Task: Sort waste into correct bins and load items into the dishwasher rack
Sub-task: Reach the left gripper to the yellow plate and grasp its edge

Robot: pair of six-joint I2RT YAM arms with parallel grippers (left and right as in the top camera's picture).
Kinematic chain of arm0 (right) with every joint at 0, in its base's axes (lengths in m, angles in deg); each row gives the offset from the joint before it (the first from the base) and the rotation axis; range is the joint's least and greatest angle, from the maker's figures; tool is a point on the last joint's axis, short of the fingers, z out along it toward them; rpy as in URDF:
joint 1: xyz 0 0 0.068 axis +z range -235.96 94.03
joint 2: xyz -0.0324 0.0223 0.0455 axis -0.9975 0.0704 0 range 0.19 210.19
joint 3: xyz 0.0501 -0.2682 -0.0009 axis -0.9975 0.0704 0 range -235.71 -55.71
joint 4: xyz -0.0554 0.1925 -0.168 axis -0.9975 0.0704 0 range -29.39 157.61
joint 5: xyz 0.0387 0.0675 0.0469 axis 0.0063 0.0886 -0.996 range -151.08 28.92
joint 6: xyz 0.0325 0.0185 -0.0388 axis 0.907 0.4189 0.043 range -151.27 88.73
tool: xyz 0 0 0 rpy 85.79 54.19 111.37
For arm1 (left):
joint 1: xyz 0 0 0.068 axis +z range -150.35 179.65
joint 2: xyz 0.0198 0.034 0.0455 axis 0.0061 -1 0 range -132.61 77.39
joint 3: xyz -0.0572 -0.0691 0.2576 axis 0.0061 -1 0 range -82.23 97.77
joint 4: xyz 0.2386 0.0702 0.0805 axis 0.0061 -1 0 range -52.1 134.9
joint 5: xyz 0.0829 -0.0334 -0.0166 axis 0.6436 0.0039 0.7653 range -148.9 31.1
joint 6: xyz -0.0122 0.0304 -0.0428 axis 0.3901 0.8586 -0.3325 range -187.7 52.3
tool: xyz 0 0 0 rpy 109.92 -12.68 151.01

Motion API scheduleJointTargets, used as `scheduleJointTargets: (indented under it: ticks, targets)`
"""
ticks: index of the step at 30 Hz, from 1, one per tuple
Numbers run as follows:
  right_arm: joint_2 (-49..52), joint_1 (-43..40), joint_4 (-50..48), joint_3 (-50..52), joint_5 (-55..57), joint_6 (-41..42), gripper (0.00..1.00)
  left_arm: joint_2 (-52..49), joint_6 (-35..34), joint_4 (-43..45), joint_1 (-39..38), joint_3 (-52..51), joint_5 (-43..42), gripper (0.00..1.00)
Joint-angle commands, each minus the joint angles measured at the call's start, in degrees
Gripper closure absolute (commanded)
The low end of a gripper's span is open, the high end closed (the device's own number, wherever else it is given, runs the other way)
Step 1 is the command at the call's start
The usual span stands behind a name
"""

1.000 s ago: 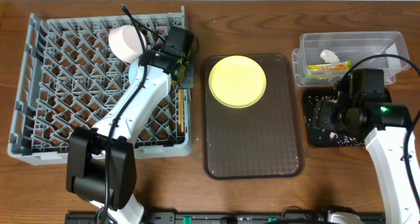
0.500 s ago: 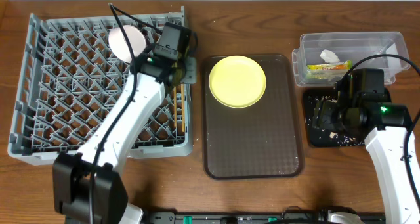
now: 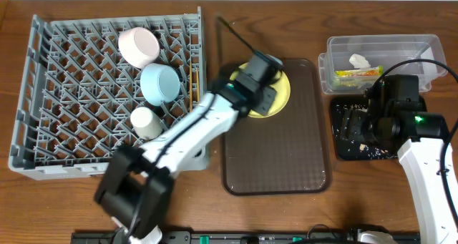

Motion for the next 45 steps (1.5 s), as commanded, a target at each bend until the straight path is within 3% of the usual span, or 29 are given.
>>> scheduleJointTargets:
  ticks: [1, 19, 26, 30, 37, 45]
  targets:
    - [-0.76, -0.04, 0.07, -0.68, 0.15, -0.81, 0.28, -4.07, 4.92, 1.2, -2.27, 0.15, -0.31, 0.63]
    - [-0.76, -0.04, 0.07, -0.68, 0.15, -0.83, 0.28, -16.02, 5.4, 6.45, -3.3, 0.15, -0.13, 0.64]
    - [-0.76, -0.04, 0.09, -0.68, 0.15, -0.83, 0.28, -16.0, 5.4, 5.86, -3.3, 0.15, -0.15, 0.87]
    - [-0.76, -0.04, 0.26, -0.68, 0.15, -0.83, 0.28, -15.98, 5.38, 5.22, -3.32, 0.17, -0.2, 0.94]
    - [-0.76, -0.04, 0.46, -0.68, 0.17, -0.83, 0.28, -13.57, 5.38, 3.19, -4.17, 0.24, -0.2, 0.94]
    - [-0.76, -0.04, 0.48, -0.68, 0.17, -0.83, 0.28, -1.79, 5.38, 2.34, -4.44, 0.24, -0.15, 0.94]
